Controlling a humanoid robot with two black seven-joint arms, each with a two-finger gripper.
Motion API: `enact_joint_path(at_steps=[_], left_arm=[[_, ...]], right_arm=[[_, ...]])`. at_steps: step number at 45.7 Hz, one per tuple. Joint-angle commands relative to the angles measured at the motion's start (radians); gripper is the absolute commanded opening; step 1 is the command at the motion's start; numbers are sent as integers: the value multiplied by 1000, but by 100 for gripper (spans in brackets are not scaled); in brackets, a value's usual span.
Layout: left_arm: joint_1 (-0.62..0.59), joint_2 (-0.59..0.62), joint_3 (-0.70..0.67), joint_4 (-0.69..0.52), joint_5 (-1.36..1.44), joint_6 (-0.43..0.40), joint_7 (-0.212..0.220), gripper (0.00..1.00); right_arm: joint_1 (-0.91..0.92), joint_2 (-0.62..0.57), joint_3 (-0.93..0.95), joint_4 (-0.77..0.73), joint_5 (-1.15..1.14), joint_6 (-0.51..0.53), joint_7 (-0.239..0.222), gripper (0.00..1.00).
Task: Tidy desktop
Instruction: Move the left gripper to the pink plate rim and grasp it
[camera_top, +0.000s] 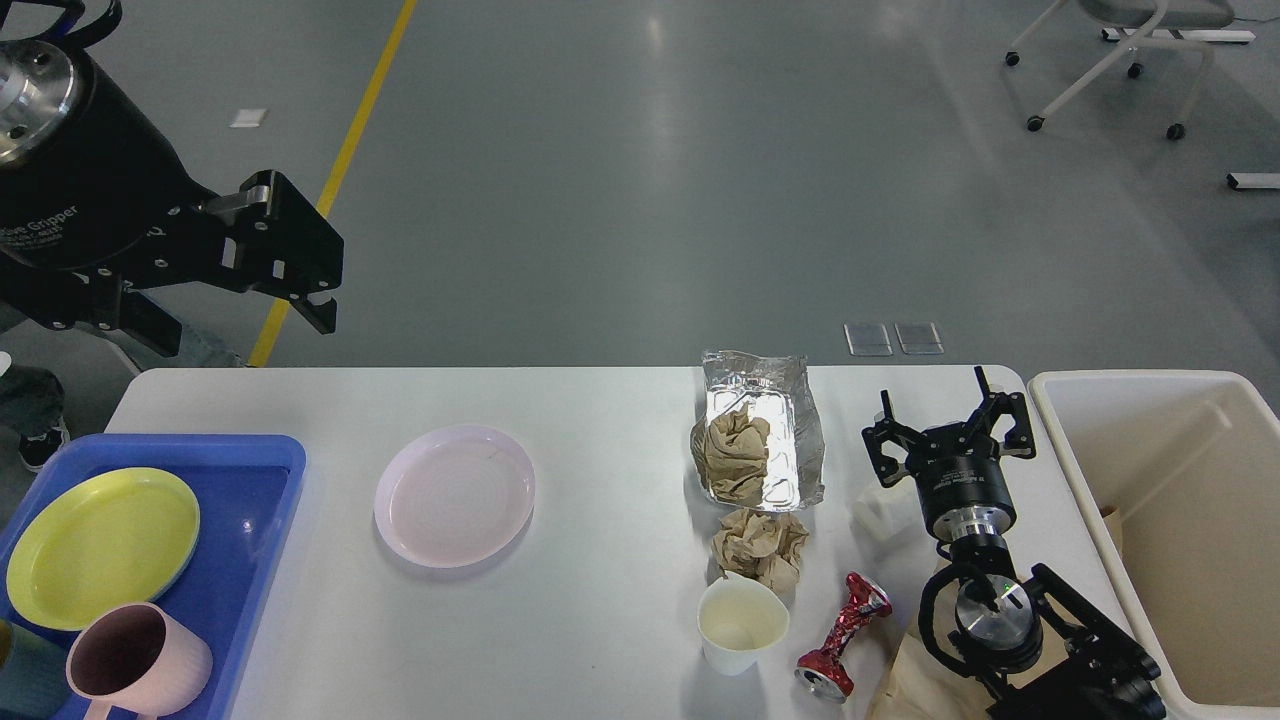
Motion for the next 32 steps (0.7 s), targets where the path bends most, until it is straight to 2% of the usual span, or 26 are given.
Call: enact_joint_path(at_steps=[1,7,16,24,32], left_arm=[[5,8,-21,0,-27,0,-2,96],[13,8,-82,-2,-29,0,1,96],[102,-6,-173,3,-56,0,12,96],[129,17,-174,9,-56,0,36,96],[129,24,-173,11,-56,0,36,96]], right_arm=[[0,0,0,0,-1,0,0,100],[0,0,0,0,1,0,0,100],[0,0,0,0,1,0,0,100],[0,0,0,0,1,0,0,100],[0,0,0,0,-1,0,0,100]])
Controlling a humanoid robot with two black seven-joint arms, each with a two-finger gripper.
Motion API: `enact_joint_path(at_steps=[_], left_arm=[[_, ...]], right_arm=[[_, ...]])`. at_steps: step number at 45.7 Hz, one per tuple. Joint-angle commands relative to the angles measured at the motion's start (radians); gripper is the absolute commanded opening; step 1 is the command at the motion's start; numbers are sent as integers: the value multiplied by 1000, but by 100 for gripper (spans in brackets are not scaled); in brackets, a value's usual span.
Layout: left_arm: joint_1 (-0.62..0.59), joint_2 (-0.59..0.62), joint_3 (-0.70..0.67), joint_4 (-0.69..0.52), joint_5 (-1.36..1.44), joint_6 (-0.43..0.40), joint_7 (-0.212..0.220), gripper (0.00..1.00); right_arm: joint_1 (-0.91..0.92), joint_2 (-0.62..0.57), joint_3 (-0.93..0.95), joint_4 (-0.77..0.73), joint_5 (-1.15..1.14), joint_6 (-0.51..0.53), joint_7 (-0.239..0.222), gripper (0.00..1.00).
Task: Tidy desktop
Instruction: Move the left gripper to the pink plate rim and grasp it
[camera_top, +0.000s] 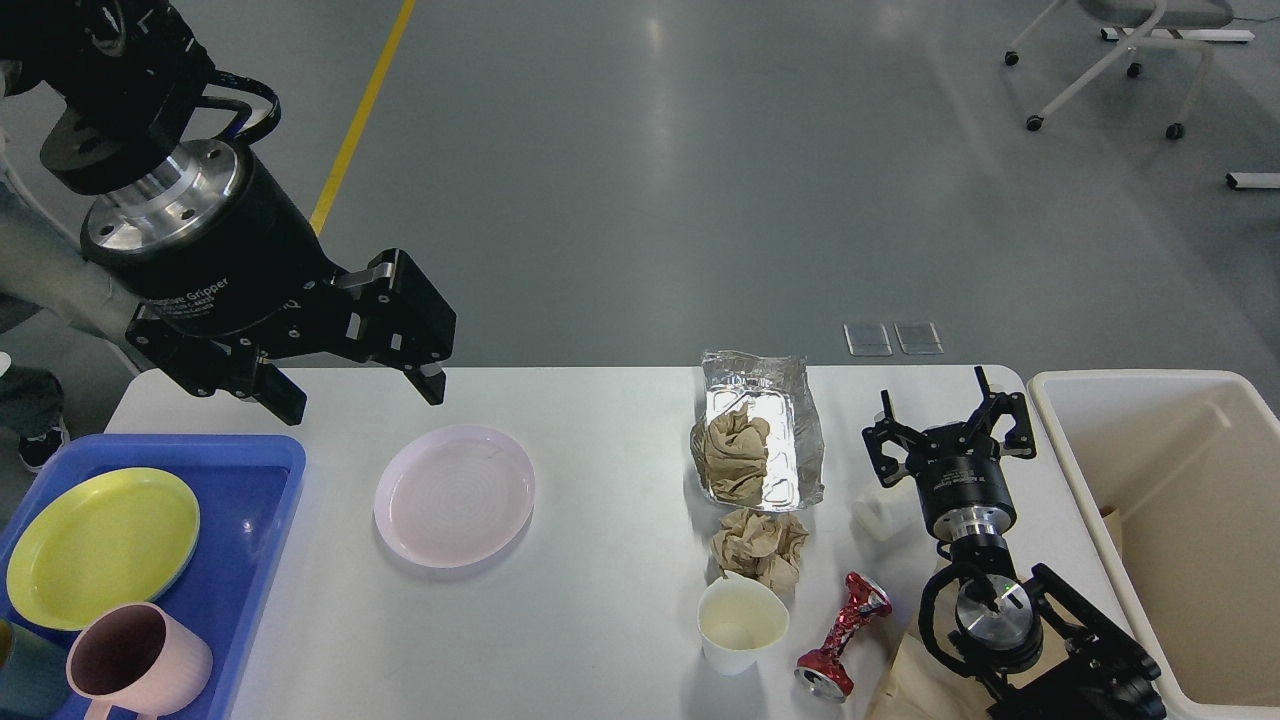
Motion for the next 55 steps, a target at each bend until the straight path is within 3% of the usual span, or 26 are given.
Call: enact_joint_path(at_steps=[1,11,19,22,26,30,34,41,55], left_arm=[[0,5,1,1,0,0,1,96],[12,62,3,43,5,0,-2,96],[175,71,10,124,32,0,16,96],[270,71,4,162,47,19,54,96],[374,76,-4,194,38,88,140,96],[469,83,-20,199,35,193,215,96],[558,112,-56,202,34,320,263,96],[762,140,-128,279,41,470,271,96],[1075,139,-169,523,40,492,254,96]], right_arm=[[0,0,0,0,0,0,0,100],[0,0,0,0,0,0,0,100],[0,0,0,0,0,0,0,100],[0,0,0,0,0,0,0,100],[0,0,0,0,0,0,0,100],[0,0,0,2,0,0,0,100],[0,0,0,0,0,0,0,100],[0,0,0,0,0,0,0,100],[0,0,0,2,0,0,0,100]])
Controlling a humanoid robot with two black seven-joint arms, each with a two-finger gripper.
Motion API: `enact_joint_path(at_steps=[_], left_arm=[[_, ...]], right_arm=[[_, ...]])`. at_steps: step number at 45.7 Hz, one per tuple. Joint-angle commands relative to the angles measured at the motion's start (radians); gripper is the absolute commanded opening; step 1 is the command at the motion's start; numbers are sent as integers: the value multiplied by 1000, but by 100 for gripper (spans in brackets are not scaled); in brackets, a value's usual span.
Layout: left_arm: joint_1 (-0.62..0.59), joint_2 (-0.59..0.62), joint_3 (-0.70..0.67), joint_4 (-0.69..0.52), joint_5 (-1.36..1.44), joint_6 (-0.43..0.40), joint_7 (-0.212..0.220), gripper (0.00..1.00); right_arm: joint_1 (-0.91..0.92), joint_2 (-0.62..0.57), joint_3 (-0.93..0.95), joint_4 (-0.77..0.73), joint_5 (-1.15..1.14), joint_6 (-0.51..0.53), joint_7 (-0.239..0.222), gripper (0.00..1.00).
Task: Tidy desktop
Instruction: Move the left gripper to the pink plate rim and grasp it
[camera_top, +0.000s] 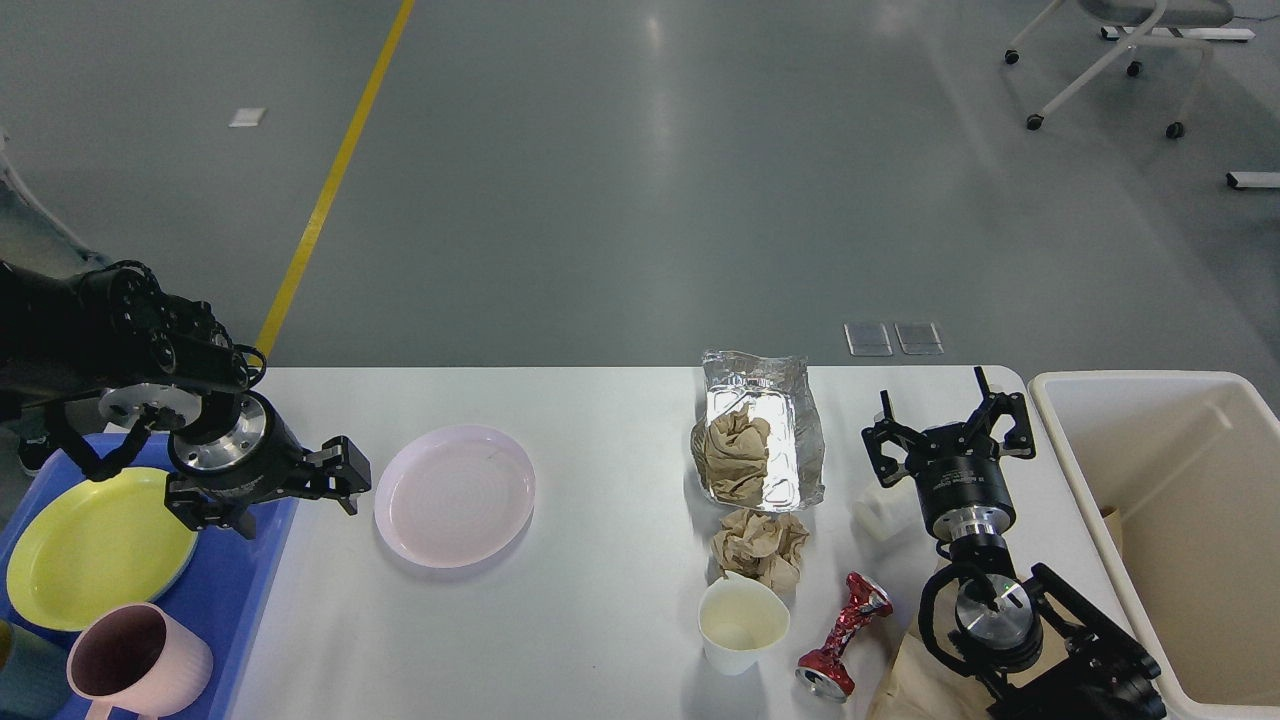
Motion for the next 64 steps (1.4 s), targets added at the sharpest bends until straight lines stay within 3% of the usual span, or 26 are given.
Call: enact_joint_path(at_steps=[1,6,18,34,48,52,57,64], left_arm=[[99,-5,-12,79,-6,8,-8,96],[174,-10,-75,142,-12,27,-2,96],[303,-76,-182,234,-42,231,10,95],[347,-91,-189,234,-123,248,10,92],[410,-112,-238,265,-206,374,10,87],[410,-112,-239,268,-206,379,10,81],[414,-112,-239,268,-206,371,9,65],[426,-112,-241,266,-207,373,7,55]], right_arm=[[0,0,0,1,0,0,0,100],[0,0,0,1,0,0,0,100],[0,0,0,1,0,0,0,100],[0,0,0,-1,0,0,0,100],[0,0,0,-1,0,0,0,100],[0,0,0,-1,-1,0,0,100],[0,2,0,1,-1,0,0,100],[0,2,0,-1,0,0,0,100]])
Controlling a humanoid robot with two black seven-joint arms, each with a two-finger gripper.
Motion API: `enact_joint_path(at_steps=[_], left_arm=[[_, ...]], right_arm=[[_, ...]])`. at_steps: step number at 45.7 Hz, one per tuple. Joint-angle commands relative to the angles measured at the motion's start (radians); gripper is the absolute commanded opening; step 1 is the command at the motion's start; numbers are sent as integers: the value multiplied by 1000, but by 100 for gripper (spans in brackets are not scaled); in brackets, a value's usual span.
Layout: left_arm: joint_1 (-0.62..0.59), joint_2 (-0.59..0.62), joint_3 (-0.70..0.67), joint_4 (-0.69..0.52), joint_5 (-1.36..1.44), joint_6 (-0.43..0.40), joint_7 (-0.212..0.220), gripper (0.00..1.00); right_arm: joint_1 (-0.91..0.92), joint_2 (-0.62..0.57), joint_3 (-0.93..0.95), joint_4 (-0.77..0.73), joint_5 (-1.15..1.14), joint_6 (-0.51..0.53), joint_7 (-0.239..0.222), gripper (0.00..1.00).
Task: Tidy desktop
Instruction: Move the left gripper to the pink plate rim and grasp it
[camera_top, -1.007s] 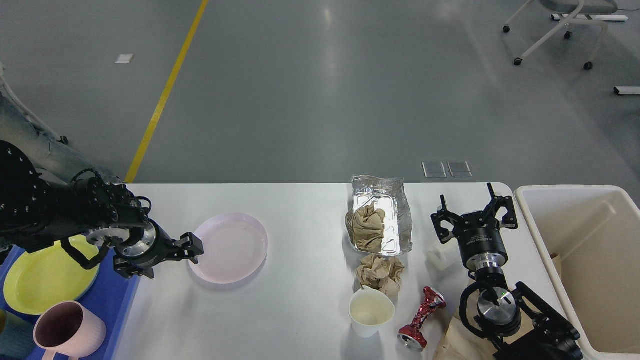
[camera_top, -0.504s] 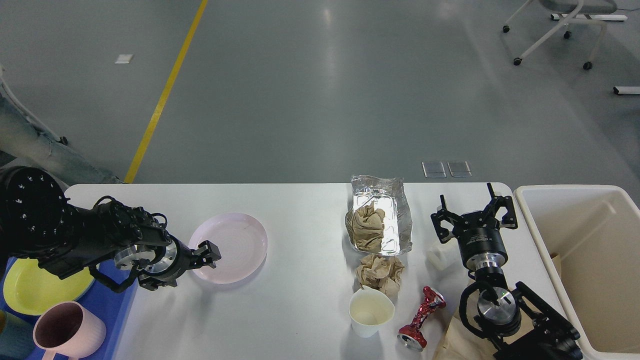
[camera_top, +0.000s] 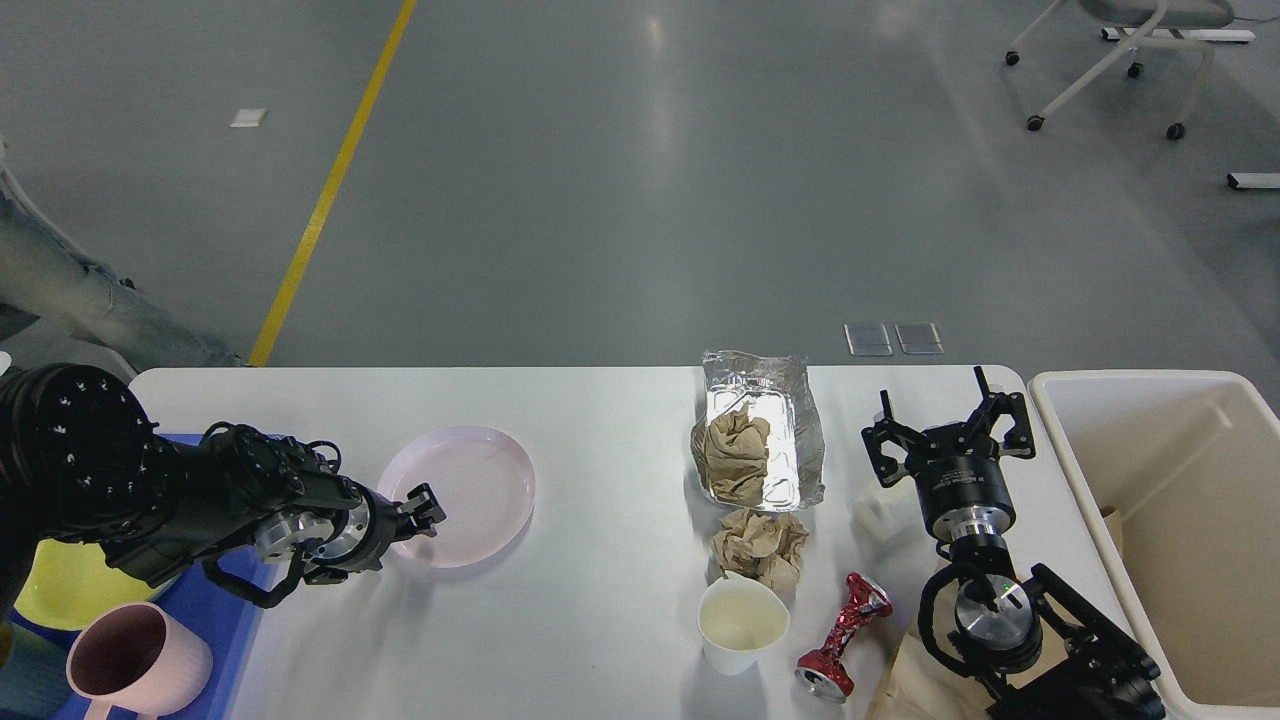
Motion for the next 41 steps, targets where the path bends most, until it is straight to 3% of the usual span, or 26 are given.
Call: enact_joint_path(at_steps=[1,41], left_arm=[[8,0,-1,-2,-3,-1,-1,54],[27,14,-11,2,-259,-2,-1,19]], right_arm=[[0,-1,0,0,0,0,0,100],[0,1,0,0,-1,0,0,100]])
